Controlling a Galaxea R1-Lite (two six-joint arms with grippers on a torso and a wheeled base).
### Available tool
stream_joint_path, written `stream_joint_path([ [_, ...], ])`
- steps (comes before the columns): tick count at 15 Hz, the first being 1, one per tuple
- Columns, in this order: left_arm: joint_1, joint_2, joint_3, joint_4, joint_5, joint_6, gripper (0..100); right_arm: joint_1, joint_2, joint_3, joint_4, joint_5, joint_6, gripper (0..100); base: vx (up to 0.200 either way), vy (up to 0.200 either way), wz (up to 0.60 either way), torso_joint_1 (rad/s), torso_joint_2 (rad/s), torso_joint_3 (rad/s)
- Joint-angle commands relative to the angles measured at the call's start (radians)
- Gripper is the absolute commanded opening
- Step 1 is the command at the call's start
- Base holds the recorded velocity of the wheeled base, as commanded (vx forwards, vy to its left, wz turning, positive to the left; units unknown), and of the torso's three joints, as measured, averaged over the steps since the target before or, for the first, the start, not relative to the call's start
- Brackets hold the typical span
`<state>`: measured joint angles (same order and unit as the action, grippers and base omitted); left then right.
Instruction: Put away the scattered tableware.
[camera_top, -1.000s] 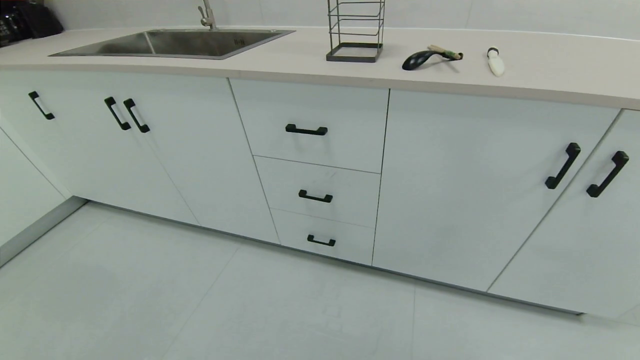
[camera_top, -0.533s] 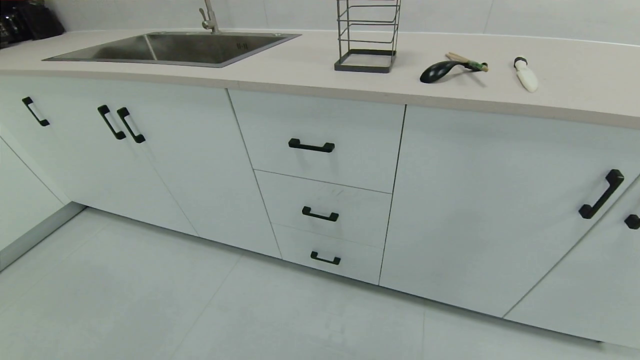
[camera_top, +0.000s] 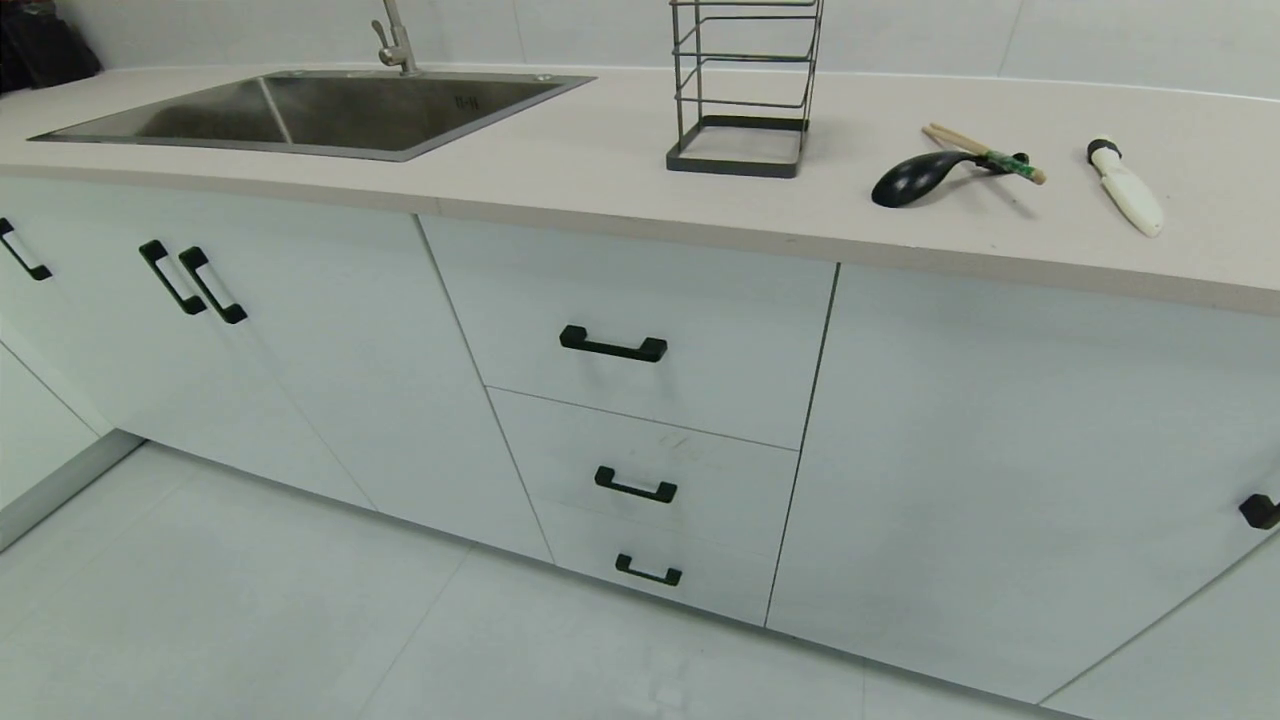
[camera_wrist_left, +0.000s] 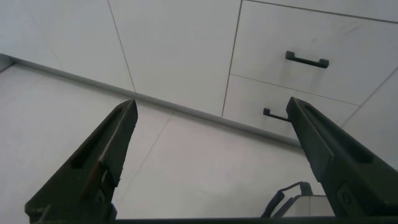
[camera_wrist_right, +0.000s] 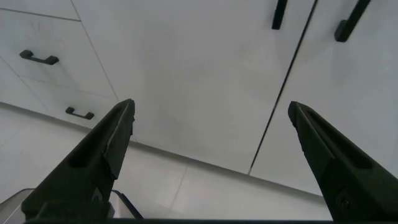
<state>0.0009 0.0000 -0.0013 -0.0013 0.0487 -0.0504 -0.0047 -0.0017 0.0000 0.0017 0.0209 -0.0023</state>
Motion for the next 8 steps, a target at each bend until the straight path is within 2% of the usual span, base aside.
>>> stream_joint_path([
  [1, 0.001, 0.0, 0.001, 0.0, 0.0, 0.001, 100, 0.0, 0.002, 0.0, 0.0, 0.001, -0.001, 100, 0.0, 0.0, 0.0, 0.0, 0.0, 0.0],
  [5, 0.001, 0.0, 0.001, 0.0, -0.001, 0.012, 100, 0.0, 0.002, 0.0, 0.0, 0.004, -0.004, 100, 0.0, 0.0, 0.0, 0.0, 0.0, 0.0],
  [7, 0.001, 0.0, 0.0, 0.0, -0.003, 0.001, 100, 0.0, 0.002, 0.0, 0.0, 0.007, -0.005, 100, 0.0, 0.0, 0.0, 0.0, 0.0, 0.0],
  [8, 0.001, 0.0, 0.0, 0.0, -0.009, 0.006, 100, 0.0, 0.002, 0.0, 0.0, 0.005, -0.004, 100, 0.0, 0.0, 0.0, 0.0, 0.0, 0.0],
])
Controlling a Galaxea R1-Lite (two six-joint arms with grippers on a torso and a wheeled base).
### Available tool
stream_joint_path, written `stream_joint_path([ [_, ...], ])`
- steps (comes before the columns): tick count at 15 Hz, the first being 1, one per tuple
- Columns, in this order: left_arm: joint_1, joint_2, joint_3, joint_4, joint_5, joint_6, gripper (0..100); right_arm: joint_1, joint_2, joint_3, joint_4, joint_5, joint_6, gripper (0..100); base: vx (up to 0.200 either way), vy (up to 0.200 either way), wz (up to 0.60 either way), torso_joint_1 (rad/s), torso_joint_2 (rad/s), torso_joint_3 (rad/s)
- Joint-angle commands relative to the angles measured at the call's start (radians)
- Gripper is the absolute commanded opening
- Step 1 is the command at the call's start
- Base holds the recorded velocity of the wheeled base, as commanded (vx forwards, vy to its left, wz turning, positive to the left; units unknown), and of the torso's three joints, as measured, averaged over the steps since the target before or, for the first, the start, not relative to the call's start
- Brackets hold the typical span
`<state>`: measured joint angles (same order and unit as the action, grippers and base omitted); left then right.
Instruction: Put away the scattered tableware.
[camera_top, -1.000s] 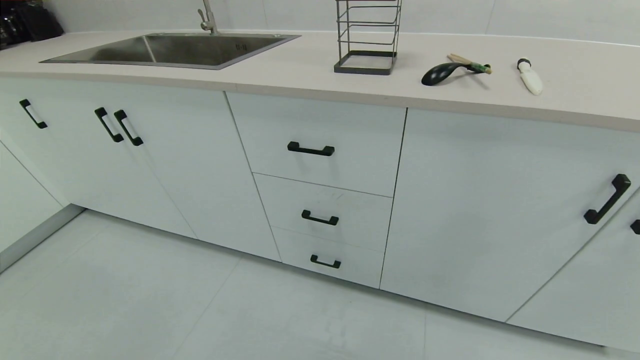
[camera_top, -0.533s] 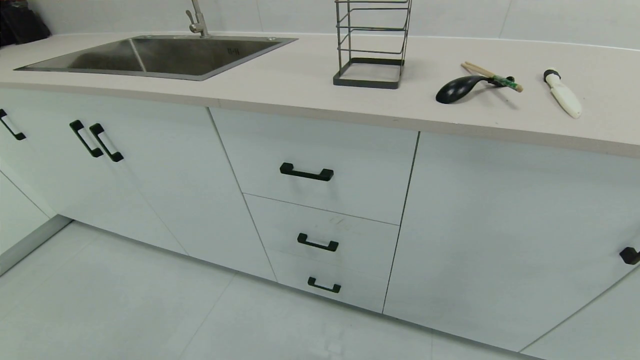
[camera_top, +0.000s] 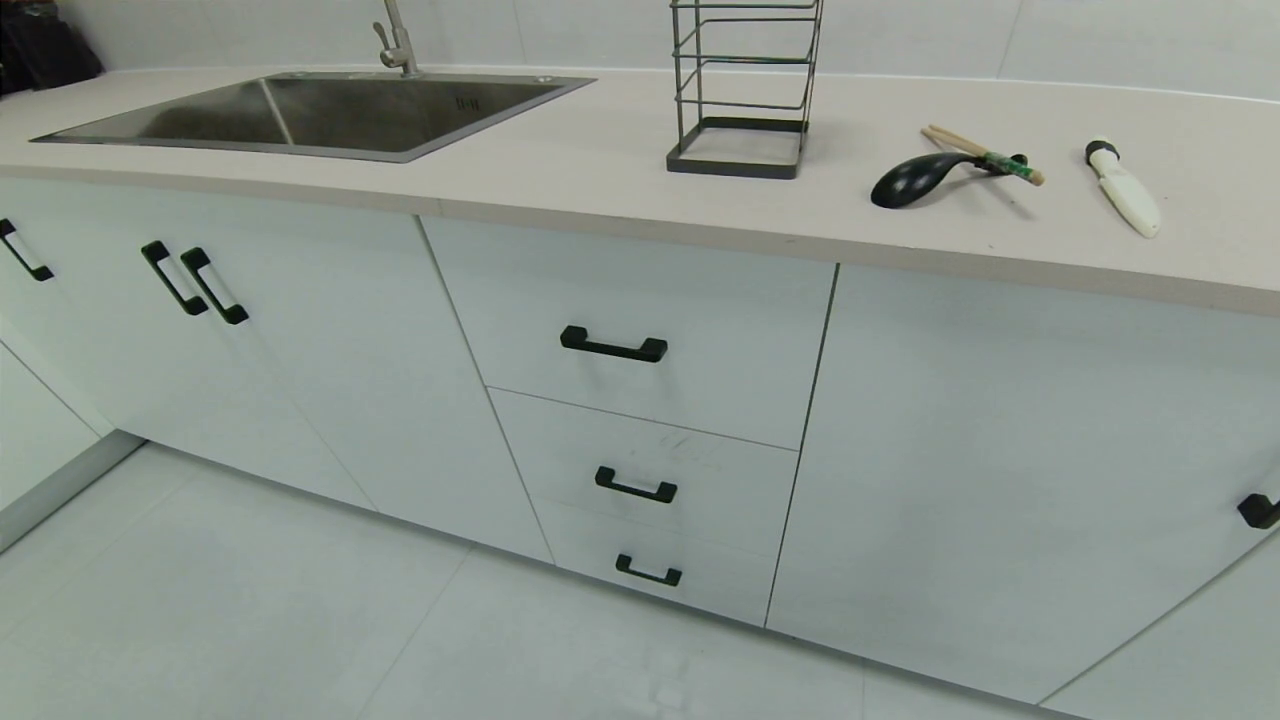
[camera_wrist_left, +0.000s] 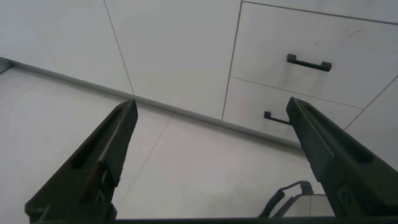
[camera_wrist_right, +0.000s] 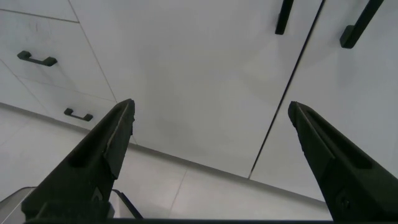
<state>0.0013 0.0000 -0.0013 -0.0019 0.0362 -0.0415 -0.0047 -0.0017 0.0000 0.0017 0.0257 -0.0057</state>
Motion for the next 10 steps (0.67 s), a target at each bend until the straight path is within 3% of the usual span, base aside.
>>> stream_joint_path([
  [1, 0.0, 0.0, -0.009, -0.03, -0.045, 0.031, 100, 0.0, 0.002, 0.0, 0.0, -0.001, 0.003, 100, 0.0, 0.0, 0.0, 0.0, 0.0, 0.0],
  [2, -0.003, 0.021, -0.091, -0.115, -0.167, 0.054, 100, 0.0, 0.002, 0.0, 0.0, -0.001, 0.0, 100, 0.0, 0.0, 0.0, 0.0, 0.0, 0.0],
  [4, -0.003, 0.21, -0.25, -0.109, -0.298, 0.075, 100, 0.0, 0.002, 0.0, 0.0, 0.003, -0.002, 100, 0.0, 0.0, 0.0, 0.0, 0.0, 0.0],
  [5, -0.009, 0.322, -0.306, -0.115, -0.389, 0.124, 100, 0.0, 0.002, 0.0, 0.0, -0.001, 0.003, 100, 0.0, 0.0, 0.0, 0.0, 0.0, 0.0],
  [7, -0.033, 0.543, -0.388, -0.15, -0.608, 0.279, 100, 0.0, 0.002, 0.0, 0.001, -0.001, 0.001, 100, 0.0, 0.0, 0.0, 0.0, 0.0, 0.0],
  [8, -0.046, 0.649, -0.422, -0.165, -0.679, 0.371, 100, 0.0, 0.002, 0.0, 0.0, -0.001, 0.001, 100, 0.0, 0.0, 0.0, 0.0, 0.0, 0.0],
  [10, -0.09, 0.769, -0.431, -0.156, -0.685, 0.626, 100, 0.0, 0.002, 0.0, 0.0, -0.001, 0.001, 100, 0.0, 0.0, 0.0, 0.0, 0.0, 0.0],
])
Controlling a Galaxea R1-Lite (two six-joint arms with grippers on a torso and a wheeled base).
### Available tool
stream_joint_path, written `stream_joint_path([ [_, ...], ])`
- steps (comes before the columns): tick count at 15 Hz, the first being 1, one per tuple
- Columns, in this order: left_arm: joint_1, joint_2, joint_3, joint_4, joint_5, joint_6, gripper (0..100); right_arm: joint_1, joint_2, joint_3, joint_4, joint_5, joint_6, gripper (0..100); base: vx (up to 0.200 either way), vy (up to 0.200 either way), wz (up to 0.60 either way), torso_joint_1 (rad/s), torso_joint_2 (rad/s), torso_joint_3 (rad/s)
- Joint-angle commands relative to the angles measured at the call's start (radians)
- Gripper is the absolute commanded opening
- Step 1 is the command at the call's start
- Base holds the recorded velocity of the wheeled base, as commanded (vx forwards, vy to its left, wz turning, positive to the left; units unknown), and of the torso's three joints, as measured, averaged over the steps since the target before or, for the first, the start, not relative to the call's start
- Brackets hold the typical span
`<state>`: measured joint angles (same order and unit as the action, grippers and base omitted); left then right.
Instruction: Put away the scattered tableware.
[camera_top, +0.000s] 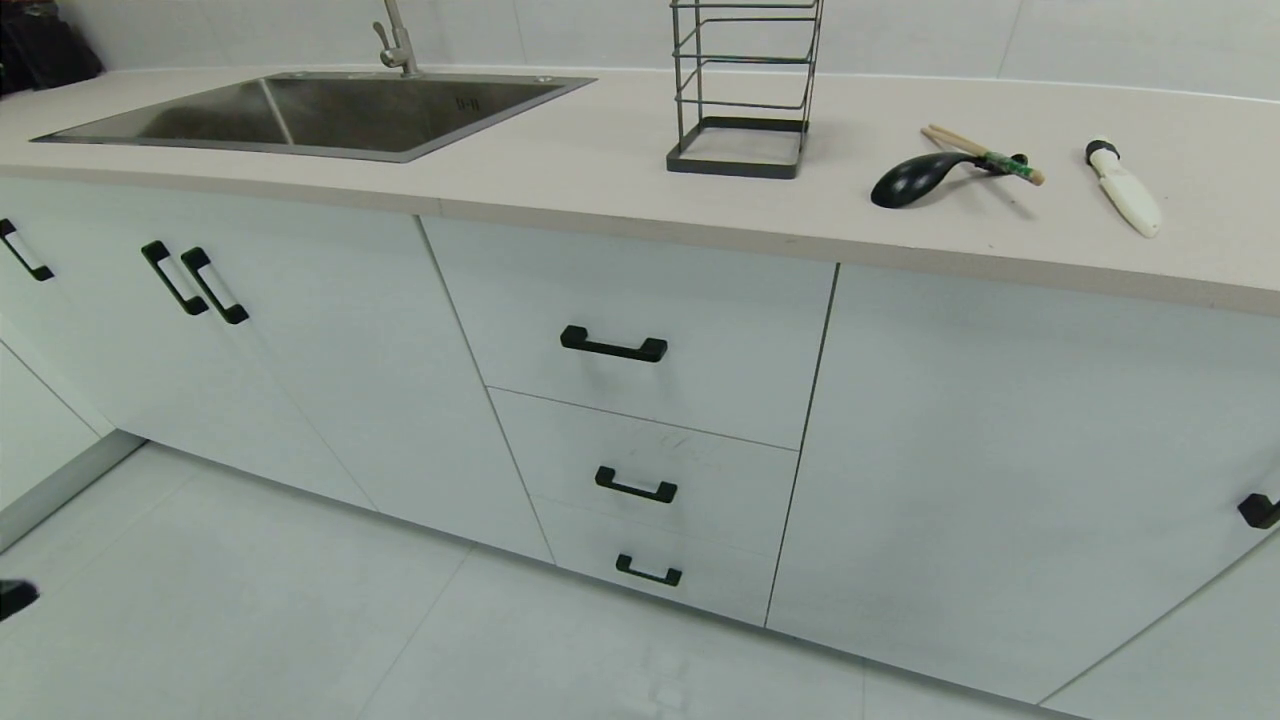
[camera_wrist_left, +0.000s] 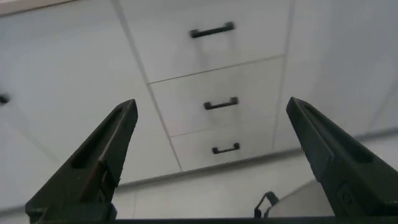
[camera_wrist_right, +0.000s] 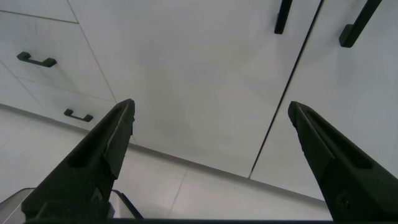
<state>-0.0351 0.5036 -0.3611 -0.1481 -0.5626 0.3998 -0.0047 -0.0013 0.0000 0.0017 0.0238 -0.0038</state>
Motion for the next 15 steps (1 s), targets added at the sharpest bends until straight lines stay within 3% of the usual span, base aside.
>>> stream_joint_path([
  [1, -0.081, 0.302, -0.068, 0.007, -0.086, 0.257, 100, 0.0, 0.001, 0.0, 0.0, 0.001, -0.001, 100, 0.0, 0.0, 0.0, 0.0, 0.0, 0.0],
  [2, -0.137, 0.375, -0.065, 0.071, -0.073, 0.372, 100, 0.0, 0.001, 0.0, 0.0, 0.001, -0.001, 100, 0.0, 0.0, 0.0, 0.0, 0.0, 0.0],
  [3, -0.166, 0.423, -0.067, 0.119, -0.034, 0.449, 100, 0.0, 0.001, 0.0, 0.0, -0.001, -0.001, 100, 0.0, 0.0, 0.0, 0.0, 0.0, 0.0],
  [4, -0.189, 0.484, -0.067, 0.137, 0.004, 0.508, 100, 0.0, 0.001, 0.0, 0.0, 0.001, -0.001, 100, 0.0, 0.0, 0.0, 0.0, 0.0, 0.0],
  [5, -0.195, 0.518, -0.067, 0.137, 0.013, 0.528, 100, 0.0, 0.001, 0.0, 0.0, 0.001, -0.001, 100, 0.0, 0.0, 0.0, 0.0, 0.0, 0.0],
  [7, -0.215, 0.69, -0.076, 0.113, 0.039, 0.626, 100, 0.0, 0.001, 0.0, 0.0, -0.001, -0.001, 100, 0.0, 0.0, 0.0, 0.0, 0.0, 0.0],
  [10, -0.221, 0.79, -0.099, 0.071, 0.064, 0.648, 100, 0.0, 0.001, 0.0, 0.0, 0.001, -0.001, 100, 0.0, 0.0, 0.0, 0.0, 0.0, 0.0],
  [12, -0.287, 0.846, -0.157, 0.073, 0.105, 0.695, 100, 0.0, 0.001, 0.0, 0.0, 0.002, -0.001, 100, 0.0, 0.0, -0.3, 0.006, 0.0, 0.001],
  [15, -0.361, 0.926, -0.2, 0.071, 0.21, 0.714, 100, 0.0, 0.001, 0.0, 0.0, -0.001, -0.001, 100, 0.0, 0.0, -0.4, 0.002, 0.0, 0.0],
])
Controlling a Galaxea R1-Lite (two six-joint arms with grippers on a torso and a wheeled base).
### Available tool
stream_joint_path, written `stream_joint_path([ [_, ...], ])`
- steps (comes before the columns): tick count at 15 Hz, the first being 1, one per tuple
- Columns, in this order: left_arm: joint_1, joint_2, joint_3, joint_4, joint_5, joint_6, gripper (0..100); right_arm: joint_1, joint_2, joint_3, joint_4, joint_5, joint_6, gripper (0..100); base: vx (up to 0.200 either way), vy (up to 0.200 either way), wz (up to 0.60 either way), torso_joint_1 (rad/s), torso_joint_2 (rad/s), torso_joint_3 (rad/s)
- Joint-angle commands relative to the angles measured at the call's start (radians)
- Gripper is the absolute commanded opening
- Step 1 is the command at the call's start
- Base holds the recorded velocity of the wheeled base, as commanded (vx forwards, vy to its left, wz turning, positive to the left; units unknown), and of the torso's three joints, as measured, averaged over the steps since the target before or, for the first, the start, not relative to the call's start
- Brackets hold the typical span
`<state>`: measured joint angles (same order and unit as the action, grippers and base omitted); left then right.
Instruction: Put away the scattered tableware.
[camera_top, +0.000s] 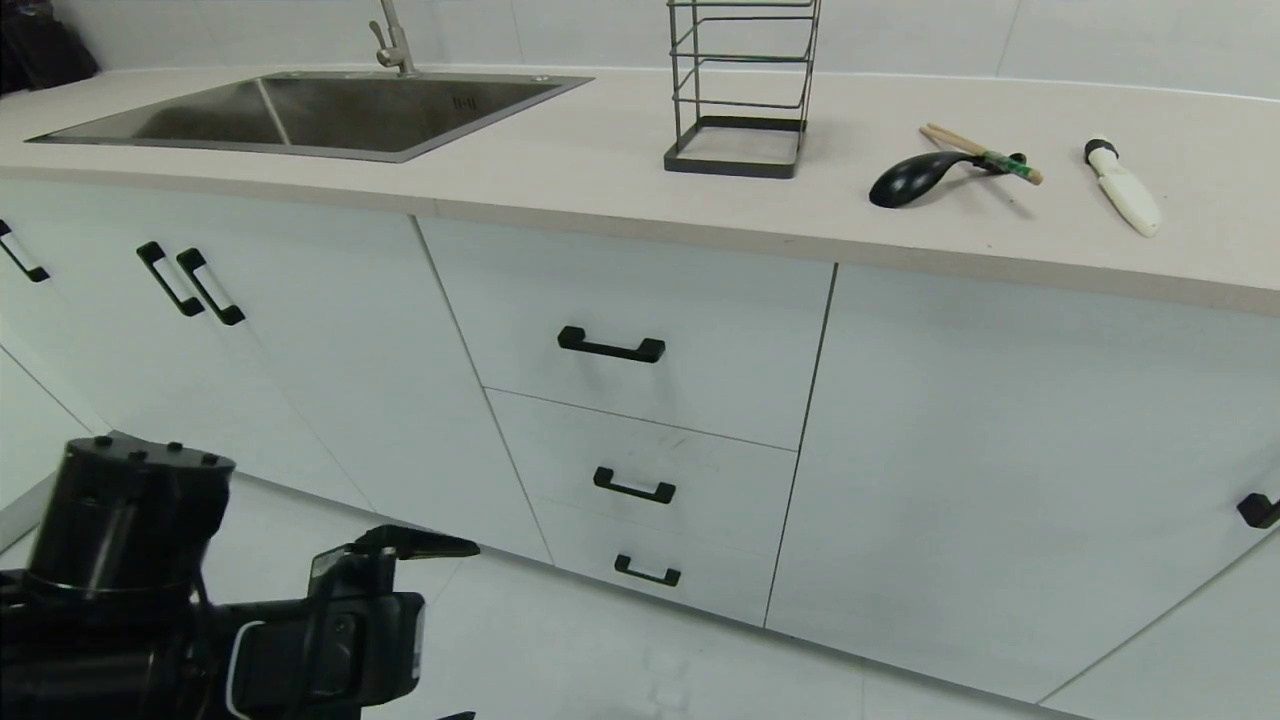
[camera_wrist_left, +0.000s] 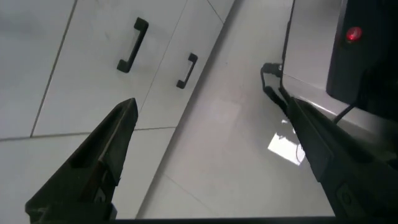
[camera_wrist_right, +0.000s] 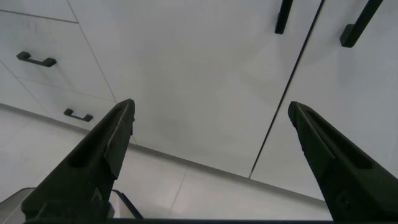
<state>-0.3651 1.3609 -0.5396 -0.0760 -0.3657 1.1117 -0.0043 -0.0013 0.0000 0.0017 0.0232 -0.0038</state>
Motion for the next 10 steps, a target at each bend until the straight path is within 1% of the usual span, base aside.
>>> stream_joint_path([
  [1, -0.032, 0.092, -0.04, -0.001, 0.088, 0.004, 100, 0.0, 0.001, 0.0, 0.0, 0.0, -0.001, 100, 0.0, 0.0, 0.0, 0.0, 0.0, 0.0],
  [2, -0.034, 0.123, -0.053, -0.001, 0.145, 0.008, 100, 0.0, 0.001, 0.0, 0.0, 0.0, -0.001, 100, 0.0, 0.0, 0.0, 0.0, 0.0, 0.0],
  [3, -0.04, 0.161, -0.065, -0.001, 0.171, 0.027, 100, 0.0, 0.001, 0.0, 0.0, 0.0, -0.001, 100, 0.0, 0.0, 0.0, 0.0, 0.0, 0.0],
  [4, -0.044, 0.192, -0.074, -0.001, 0.177, 0.057, 100, 0.0, 0.001, 0.0, 0.0, 0.0, -0.001, 100, 0.0, 0.0, 0.0, 0.0, 0.0, 0.0],
  [5, -0.044, 0.215, -0.085, -0.001, 0.183, 0.08, 100, 0.0, 0.001, 0.0, 0.0, 0.0, -0.001, 100, 0.0, 0.0, 0.0, 0.0, 0.0, 0.0],
  [6, -0.044, 0.224, -0.091, -0.001, 0.185, 0.085, 100, 0.0, 0.001, 0.0, 0.0, 0.0, -0.001, 100, 0.0, 0.0, 0.0, 0.0, 0.0, 0.0],
  [10, -0.038, 0.273, -0.092, -0.002, 0.182, 0.082, 100, 0.0, 0.001, 0.0, 0.0, 0.0, -0.001, 100, 0.0, 0.0, 0.0, 0.0, 0.0, 0.0],
])
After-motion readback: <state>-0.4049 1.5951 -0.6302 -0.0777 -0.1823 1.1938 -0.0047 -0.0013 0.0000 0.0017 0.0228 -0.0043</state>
